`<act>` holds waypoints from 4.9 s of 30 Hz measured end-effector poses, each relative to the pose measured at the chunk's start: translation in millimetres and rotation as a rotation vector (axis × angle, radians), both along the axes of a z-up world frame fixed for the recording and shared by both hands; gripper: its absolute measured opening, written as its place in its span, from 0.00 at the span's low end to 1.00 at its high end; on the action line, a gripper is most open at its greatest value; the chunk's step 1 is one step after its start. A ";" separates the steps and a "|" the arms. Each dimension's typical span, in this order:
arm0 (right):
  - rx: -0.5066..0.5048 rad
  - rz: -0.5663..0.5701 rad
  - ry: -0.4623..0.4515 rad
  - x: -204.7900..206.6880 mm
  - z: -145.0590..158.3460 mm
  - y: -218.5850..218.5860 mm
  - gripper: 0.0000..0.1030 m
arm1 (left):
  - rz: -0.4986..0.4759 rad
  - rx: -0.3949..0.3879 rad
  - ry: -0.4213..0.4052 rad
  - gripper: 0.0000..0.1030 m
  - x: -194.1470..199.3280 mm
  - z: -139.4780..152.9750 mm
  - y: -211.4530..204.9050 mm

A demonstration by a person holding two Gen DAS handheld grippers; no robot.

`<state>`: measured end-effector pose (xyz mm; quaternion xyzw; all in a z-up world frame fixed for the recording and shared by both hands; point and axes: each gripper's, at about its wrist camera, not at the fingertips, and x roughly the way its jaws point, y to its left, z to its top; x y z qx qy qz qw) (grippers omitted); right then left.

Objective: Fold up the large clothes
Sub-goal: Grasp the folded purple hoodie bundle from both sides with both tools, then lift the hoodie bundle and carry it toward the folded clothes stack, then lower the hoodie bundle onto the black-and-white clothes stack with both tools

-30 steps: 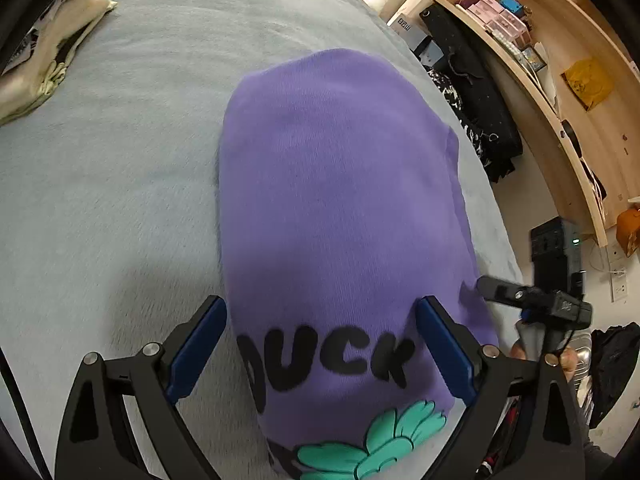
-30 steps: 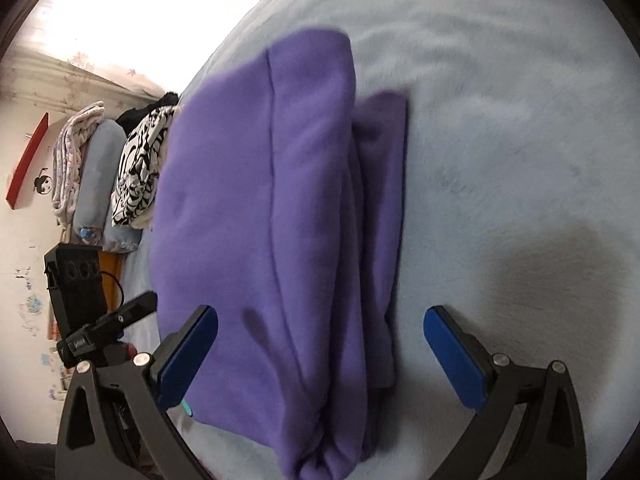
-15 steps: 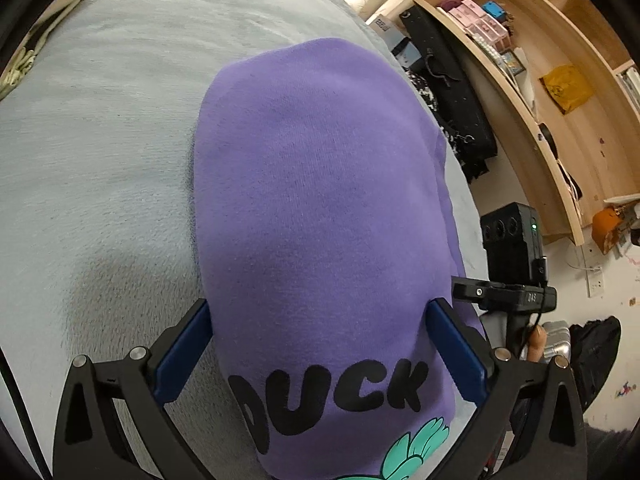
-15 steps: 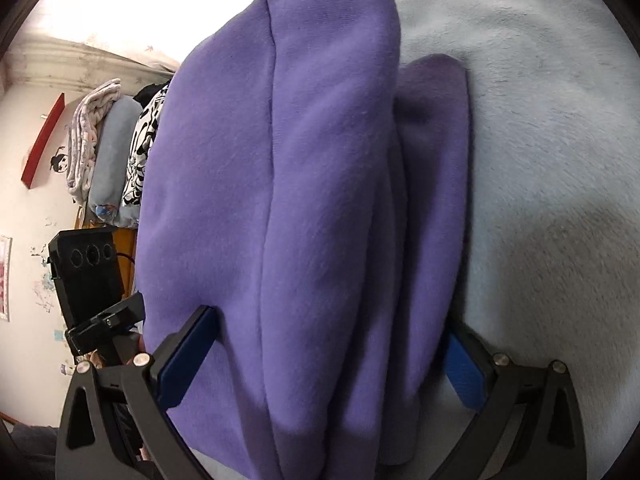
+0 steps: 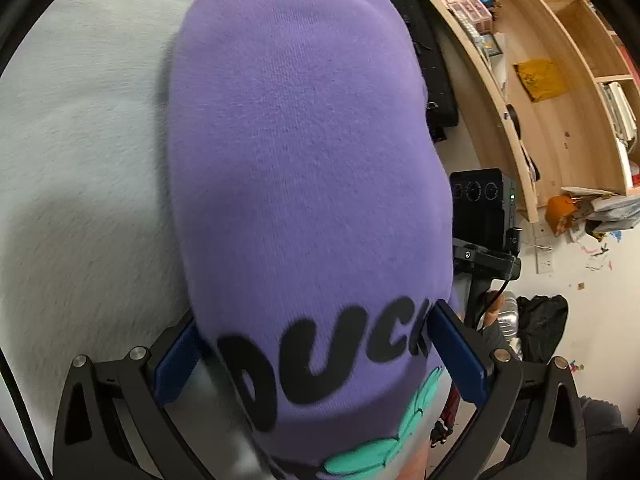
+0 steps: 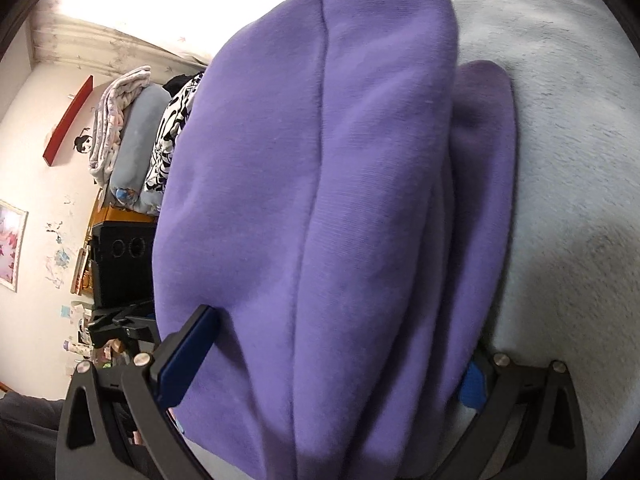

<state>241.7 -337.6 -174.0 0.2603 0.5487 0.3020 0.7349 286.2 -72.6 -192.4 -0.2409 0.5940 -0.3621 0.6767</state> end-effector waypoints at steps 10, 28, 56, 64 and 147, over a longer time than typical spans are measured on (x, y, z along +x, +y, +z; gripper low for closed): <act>0.023 -0.064 -0.045 -9.7 4.5 -2.3 0.93 | 0.017 -0.001 -0.038 0.99 0.8 2.1 -16.7; -0.019 -0.110 -0.181 -42.4 64.9 26.6 0.84 | 0.016 0.050 -0.250 0.94 -19.7 78.2 13.2; 0.181 0.110 -0.413 54.7 222.5 350.6 0.84 | 0.266 0.196 -0.452 0.94 26.1 301.7 335.2; 0.229 0.068 -0.444 123.6 222.8 404.8 0.84 | 0.289 0.206 -0.478 0.94 106.2 311.5 412.0; -0.301 -0.120 -0.363 304.5 151.2 486.4 0.03 | 0.656 0.634 -0.443 0.92 286.0 245.2 460.3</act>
